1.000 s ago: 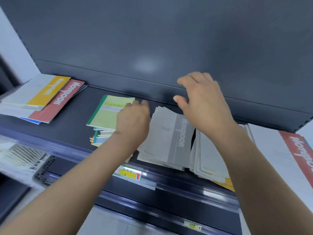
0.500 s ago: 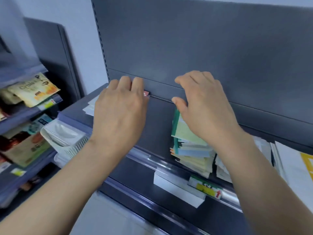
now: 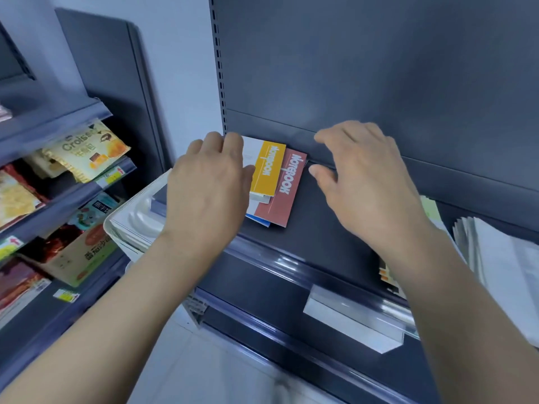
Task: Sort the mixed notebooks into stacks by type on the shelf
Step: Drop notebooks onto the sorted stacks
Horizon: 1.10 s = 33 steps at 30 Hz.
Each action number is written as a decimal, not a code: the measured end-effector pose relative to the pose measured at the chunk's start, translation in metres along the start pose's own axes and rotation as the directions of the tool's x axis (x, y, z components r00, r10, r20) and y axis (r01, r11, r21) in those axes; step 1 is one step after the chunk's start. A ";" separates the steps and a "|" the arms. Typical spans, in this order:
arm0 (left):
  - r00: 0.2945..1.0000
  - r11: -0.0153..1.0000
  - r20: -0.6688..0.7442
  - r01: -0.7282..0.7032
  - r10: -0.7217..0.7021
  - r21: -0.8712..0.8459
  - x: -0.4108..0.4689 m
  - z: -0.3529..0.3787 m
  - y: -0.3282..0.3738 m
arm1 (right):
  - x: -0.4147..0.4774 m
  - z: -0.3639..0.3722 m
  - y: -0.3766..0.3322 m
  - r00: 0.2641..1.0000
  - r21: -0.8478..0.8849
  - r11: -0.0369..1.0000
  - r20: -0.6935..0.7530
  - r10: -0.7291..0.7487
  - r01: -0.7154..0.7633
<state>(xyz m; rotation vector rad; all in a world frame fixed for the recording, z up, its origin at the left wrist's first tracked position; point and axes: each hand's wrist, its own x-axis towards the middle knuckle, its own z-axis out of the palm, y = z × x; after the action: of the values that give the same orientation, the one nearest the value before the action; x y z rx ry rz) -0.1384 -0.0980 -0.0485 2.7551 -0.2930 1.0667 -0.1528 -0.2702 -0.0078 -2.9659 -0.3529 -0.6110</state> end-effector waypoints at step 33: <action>0.537 0.856 0.797 0.514 -0.276 -0.050 0.093 0.203 -0.096 | 0.121 0.120 -0.003 0.943 -0.085 0.958 0.172 0.286 -0.275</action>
<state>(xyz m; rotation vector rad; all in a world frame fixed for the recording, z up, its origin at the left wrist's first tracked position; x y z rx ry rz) 0.0833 -0.0631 -0.1414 2.6263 0.1071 -0.3141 0.0001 -0.2261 -0.0692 -3.0544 0.0806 -0.3229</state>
